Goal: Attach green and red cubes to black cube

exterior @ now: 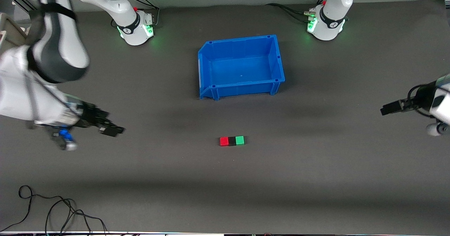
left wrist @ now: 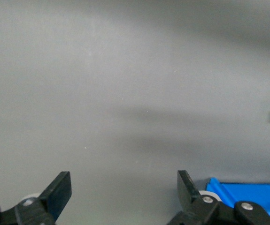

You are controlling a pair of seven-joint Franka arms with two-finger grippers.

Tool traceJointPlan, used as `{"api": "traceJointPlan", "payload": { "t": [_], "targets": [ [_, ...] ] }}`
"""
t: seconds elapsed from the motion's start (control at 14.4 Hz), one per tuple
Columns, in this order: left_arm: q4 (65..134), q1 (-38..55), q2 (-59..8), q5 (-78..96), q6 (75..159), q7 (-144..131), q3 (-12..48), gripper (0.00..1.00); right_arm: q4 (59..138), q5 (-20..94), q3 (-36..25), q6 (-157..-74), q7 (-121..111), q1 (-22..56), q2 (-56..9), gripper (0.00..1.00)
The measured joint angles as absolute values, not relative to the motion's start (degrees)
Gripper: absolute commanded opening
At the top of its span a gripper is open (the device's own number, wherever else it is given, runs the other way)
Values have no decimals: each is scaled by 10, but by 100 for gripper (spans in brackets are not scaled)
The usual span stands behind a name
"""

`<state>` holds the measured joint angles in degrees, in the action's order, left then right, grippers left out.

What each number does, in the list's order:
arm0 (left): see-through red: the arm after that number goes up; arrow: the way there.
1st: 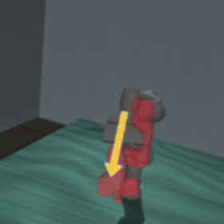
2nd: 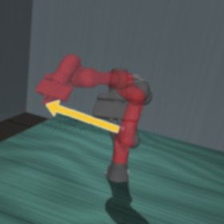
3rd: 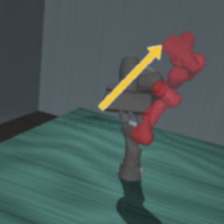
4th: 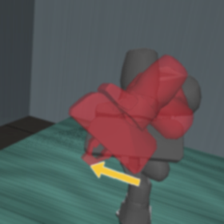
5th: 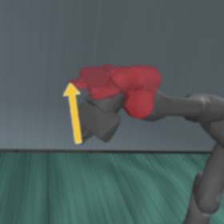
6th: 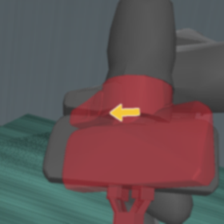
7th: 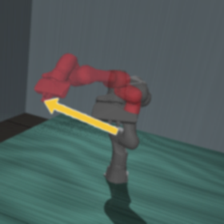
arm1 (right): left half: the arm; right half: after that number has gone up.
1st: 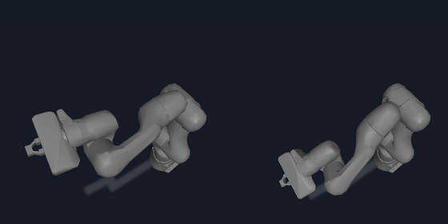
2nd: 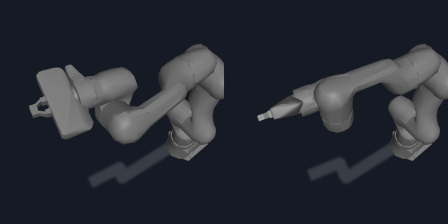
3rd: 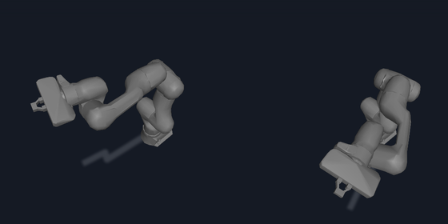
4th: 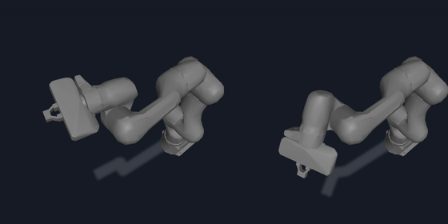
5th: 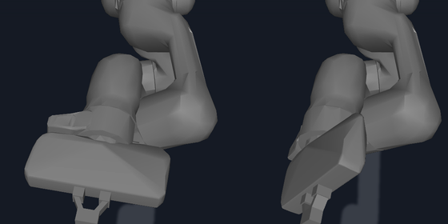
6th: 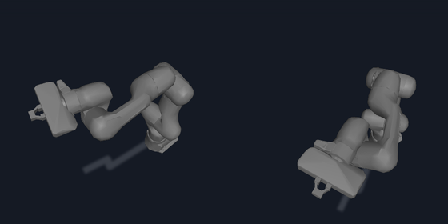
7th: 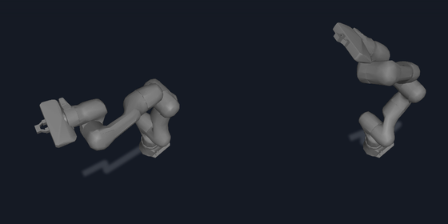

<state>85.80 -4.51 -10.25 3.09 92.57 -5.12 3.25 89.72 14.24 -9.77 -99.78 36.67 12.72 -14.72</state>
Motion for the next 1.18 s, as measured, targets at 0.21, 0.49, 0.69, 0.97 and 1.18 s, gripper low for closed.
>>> {"api": "traceJointPlan", "payload": {
  "t": [0.21, 0.49, 0.69, 0.97, 1.18],
  "targets": [
    [862, -37, -71, 31, 923, -30, 34, 100, 901, 84, -97, -966, 229, 93, -112, 100],
    [891, -26, -32, 30, 933, -28, 34, 100, 907, 8, -92, -963, 80, 79, -85, 100],
    [903, -19, -23, 19, 939, -25, 34, 100, 914, -37, -57, -965, 65, 79, -47, 100],
    [904, -18, -19, 13, 940, 3, 33, 100, 927, -45, -35, -966, 30, 77, -15, 100],
    [906, -5, -16, 7, 940, 6, 24, 100, 935, -37, -35, -967, 23, 67, -15, 100]
  ]
}}
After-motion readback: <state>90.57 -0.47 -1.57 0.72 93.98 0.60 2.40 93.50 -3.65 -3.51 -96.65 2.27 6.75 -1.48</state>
